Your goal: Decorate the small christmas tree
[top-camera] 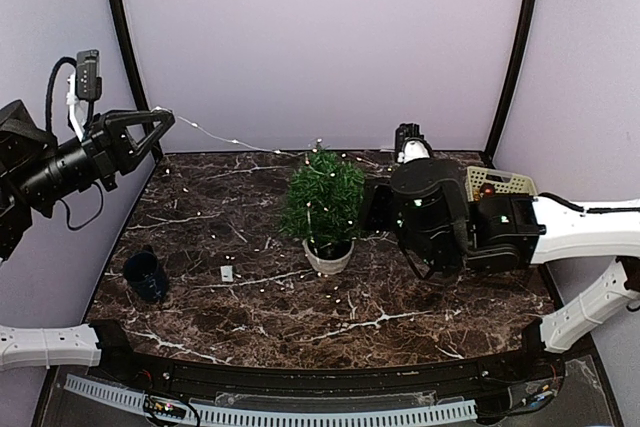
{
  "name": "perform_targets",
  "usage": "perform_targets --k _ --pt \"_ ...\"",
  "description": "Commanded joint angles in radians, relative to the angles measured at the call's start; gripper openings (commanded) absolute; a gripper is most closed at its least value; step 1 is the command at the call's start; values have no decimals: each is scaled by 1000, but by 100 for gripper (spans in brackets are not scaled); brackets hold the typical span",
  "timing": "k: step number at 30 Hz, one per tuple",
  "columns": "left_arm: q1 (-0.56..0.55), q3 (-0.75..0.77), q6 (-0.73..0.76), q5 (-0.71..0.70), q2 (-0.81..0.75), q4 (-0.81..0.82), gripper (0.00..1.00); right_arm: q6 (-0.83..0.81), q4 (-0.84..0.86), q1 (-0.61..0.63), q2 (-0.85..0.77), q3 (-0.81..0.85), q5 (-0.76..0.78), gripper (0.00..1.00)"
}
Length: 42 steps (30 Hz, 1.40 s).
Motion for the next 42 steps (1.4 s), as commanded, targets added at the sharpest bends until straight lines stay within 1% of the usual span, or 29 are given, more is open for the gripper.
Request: perform_targets --k 1,6,8,10,12,14,17,19,21,23,27,31,35,38,40,42 --pt "2 -11 44 -85 -13 -52 0 8 -113 10 -71 -7 121 2" --pt "2 -54 47 -100 -40 -54 0 16 -230 -6 -137 -17 190 2" --pt "2 -68 49 -135 -47 -60 0 35 -275 -47 -158 -30 183 4" --pt "2 -80 53 -169 -48 -71 0 37 -283 -102 -182 -56 144 6" --pt "2 -83 55 -183 -44 -77 0 5 -237 -151 -206 -92 70 7" --pt "2 -86 51 -168 -36 -70 0 -32 -169 -186 -222 -120 -4 9" --pt "2 -93 43 -96 -14 -52 0 -117 -41 -206 -219 -151 -115 13" --pt "3 -98 39 -53 1 -41 0 -143 -16 -209 -198 -156 -142 13" --pt "2 -105 37 -24 15 -28 0 -143 -23 -213 -170 -151 -138 12" --pt "2 -116 34 -10 30 -15 0 -125 -46 -221 -145 -143 -133 10" --pt "2 -135 21 -24 69 15 0 -85 -71 -246 -126 -143 -145 6" --pt "3 -142 -3 -15 121 55 0 -17 -130 -304 -132 -163 -152 3" --pt "2 -177 -29 33 163 141 0 47 -197 -389 -145 -198 -173 1" --pt "3 -211 -58 71 200 184 0 10 -178 -404 -147 -215 -269 4" --pt "2 -237 -80 92 221 220 0 -32 -119 -404 -152 -240 -377 7" --pt "2 -269 -107 113 236 272 0 -66 -67 -404 -157 -278 -488 13"
